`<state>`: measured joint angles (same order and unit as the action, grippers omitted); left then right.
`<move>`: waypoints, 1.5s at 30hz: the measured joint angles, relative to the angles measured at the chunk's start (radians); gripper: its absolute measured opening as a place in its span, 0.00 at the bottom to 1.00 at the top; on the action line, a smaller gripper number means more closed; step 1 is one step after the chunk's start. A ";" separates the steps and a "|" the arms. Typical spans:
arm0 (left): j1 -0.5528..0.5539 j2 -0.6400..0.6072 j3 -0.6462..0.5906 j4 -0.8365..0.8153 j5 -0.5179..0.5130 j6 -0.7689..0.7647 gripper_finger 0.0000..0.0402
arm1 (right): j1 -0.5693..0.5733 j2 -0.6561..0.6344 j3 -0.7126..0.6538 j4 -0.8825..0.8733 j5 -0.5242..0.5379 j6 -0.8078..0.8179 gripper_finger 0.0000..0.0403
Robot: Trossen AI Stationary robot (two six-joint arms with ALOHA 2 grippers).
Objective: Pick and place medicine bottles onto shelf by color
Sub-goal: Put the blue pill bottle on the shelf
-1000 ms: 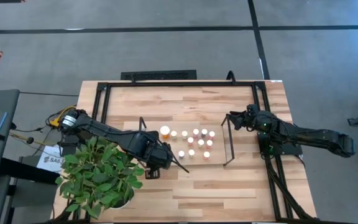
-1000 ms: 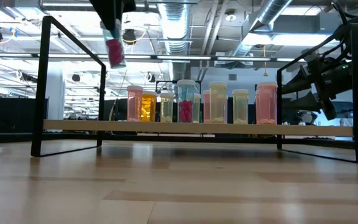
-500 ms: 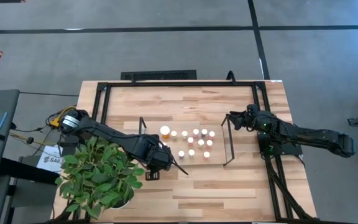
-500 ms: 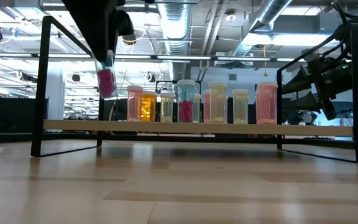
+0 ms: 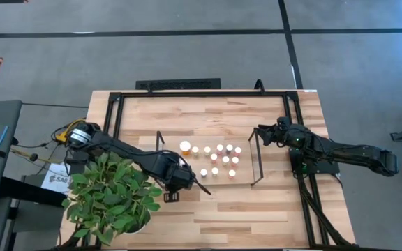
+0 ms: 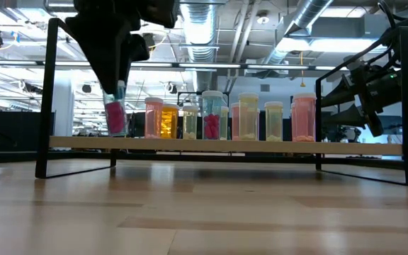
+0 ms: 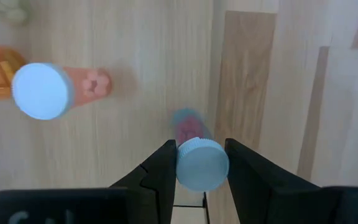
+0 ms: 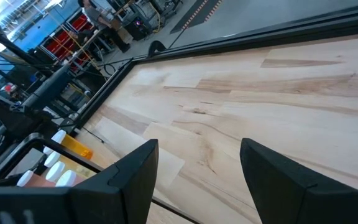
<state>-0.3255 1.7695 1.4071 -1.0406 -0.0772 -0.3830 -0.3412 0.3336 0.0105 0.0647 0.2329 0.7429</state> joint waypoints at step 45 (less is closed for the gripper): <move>0.046 -0.006 -0.032 0.019 -0.009 0.008 0.27 | 0.000 0.000 0.000 0.000 0.000 0.000 0.62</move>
<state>-0.2790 1.7638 1.3750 -1.0214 -0.0865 -0.3754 -0.3410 0.3335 0.0105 0.0644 0.2329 0.7429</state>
